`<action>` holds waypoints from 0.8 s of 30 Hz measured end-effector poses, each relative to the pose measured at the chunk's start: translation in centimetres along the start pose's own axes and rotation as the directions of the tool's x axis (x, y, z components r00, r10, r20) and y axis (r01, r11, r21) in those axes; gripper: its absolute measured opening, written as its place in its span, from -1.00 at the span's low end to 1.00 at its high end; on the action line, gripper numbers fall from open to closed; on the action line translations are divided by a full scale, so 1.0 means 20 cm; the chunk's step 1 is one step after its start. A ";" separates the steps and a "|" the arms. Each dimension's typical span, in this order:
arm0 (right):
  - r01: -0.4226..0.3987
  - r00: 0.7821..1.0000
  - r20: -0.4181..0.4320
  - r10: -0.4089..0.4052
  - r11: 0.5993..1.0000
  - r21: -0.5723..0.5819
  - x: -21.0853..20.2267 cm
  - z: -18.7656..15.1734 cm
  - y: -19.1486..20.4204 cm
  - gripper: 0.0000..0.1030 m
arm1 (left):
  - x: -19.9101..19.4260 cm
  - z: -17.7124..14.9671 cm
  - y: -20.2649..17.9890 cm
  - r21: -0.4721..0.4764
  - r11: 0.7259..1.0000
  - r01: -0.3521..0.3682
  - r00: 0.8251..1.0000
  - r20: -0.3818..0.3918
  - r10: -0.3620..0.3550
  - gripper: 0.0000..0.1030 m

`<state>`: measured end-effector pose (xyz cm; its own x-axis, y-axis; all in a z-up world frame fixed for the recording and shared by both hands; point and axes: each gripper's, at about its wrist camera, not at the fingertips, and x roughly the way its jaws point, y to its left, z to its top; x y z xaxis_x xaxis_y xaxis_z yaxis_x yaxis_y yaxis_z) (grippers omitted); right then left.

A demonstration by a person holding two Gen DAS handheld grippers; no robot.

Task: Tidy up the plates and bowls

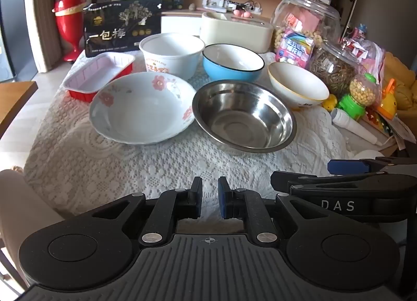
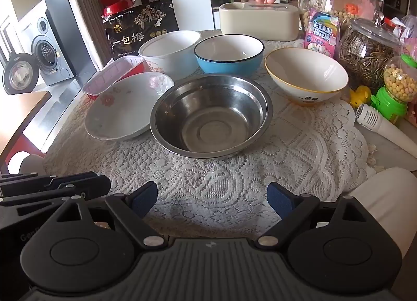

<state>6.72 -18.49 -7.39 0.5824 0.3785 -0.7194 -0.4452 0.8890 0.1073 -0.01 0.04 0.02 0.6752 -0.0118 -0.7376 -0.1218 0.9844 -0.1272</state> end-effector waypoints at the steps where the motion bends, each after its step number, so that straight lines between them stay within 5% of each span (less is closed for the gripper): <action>1: -0.004 1.000 -0.001 0.004 1.000 0.002 0.00 0.00 0.00 0.79 | 0.00 0.00 0.00 -0.001 1.000 0.002 1.000 0.000 -0.002 -0.71; 24: -0.010 1.000 -0.006 0.010 1.000 0.003 0.01 0.00 0.00 0.79 | 0.00 0.02 0.00 -0.003 1.000 0.000 1.000 -0.007 0.000 -0.71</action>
<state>6.75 -18.41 -7.58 0.5738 0.3853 -0.7227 -0.4485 0.8862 0.1164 0.23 0.03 0.22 0.6704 -0.0129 -0.7419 -0.1243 0.9838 -0.1295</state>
